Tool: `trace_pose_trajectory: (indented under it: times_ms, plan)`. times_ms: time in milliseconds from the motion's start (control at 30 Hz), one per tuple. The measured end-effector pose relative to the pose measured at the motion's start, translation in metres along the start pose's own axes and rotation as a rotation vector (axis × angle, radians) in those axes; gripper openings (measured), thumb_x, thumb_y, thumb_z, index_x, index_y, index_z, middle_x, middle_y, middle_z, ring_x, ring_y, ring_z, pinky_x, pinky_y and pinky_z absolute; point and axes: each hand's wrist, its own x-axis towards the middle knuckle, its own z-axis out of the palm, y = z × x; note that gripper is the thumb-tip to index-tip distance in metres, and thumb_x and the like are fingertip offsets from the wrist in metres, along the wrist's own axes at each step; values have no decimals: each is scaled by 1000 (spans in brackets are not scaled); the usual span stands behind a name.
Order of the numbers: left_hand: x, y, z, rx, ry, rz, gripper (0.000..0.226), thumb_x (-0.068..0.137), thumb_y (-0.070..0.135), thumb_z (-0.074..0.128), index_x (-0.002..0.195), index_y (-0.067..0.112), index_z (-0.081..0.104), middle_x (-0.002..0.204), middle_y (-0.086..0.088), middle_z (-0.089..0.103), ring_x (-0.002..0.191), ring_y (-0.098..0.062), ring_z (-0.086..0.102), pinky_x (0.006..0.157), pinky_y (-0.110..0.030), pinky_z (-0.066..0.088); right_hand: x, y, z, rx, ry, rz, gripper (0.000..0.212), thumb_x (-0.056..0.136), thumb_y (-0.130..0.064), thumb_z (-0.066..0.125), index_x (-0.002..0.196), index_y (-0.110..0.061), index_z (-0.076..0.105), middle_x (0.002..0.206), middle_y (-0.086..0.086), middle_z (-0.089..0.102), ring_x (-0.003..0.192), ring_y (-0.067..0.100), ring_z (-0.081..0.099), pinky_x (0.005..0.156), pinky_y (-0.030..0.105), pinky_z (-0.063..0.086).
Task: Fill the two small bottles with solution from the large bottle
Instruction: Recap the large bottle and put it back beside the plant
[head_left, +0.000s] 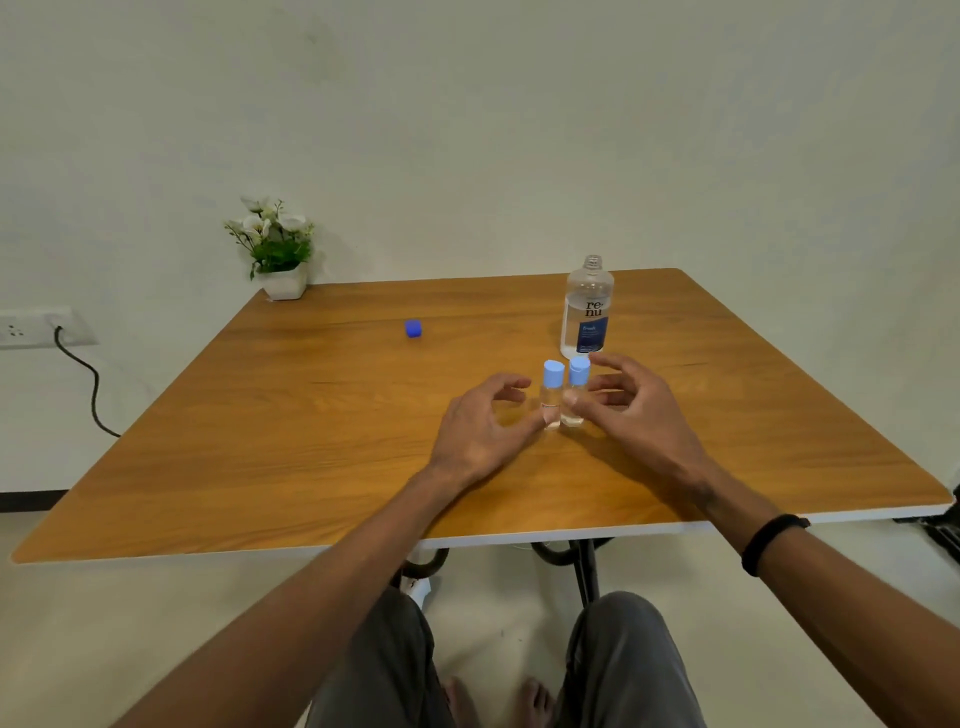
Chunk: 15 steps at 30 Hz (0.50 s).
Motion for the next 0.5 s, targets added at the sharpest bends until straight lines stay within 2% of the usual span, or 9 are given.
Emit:
trace_pose_trajectory:
  times_ms: [100,133,200,267,333,433,500]
  plan:
    - [10,-17,-23,57,88,20,40,97,56,64,126,29,71,116,12,73,97,-3,66,76,-22,48,6,9,-7,169,91,74,53,94,-54,73,140,-28,63,117,1,75,101,19,77,86,31,64]
    - [19,-26,-29,106,167,-6,34,99,51,63,121,27,73,112,10,75,93,-6,67,77,-24,48,11,11,-9,223,119,103,48,97,-56,68,132,-24,67,114,5,77,101,24,77,87,34,65]
    - [41,-46,-39,230,303,-124,30,99,43,63,121,25,71,110,4,75,103,-17,68,89,-31,51,25,15,-10,259,175,126,45,100,-60,61,115,-19,74,106,9,79,95,25,77,86,39,64]
    - [65,-60,-48,291,340,-250,39,99,42,63,134,23,63,118,0,70,114,-24,65,100,-39,51,41,21,-10,236,253,113,47,105,-58,54,106,-15,74,97,11,78,84,22,72,80,38,61]
    - [86,-68,-54,328,338,-323,50,100,43,61,146,26,51,131,-6,62,118,-29,63,102,-44,51,57,30,-8,181,338,101,48,110,-52,47,104,-12,73,92,13,76,79,20,68,75,37,59]
    - [115,-77,-54,413,336,-320,58,104,39,57,157,31,36,147,-11,49,118,-37,63,97,-46,50,79,38,-7,78,422,121,40,112,-46,45,104,-16,71,93,9,76,83,21,68,81,43,60]
    - [132,-83,-52,461,323,-299,60,105,33,55,160,32,32,150,-10,48,119,-37,63,96,-46,52,89,41,-6,-3,428,110,38,112,-47,45,108,-18,69,95,3,76,89,21,71,86,45,60]
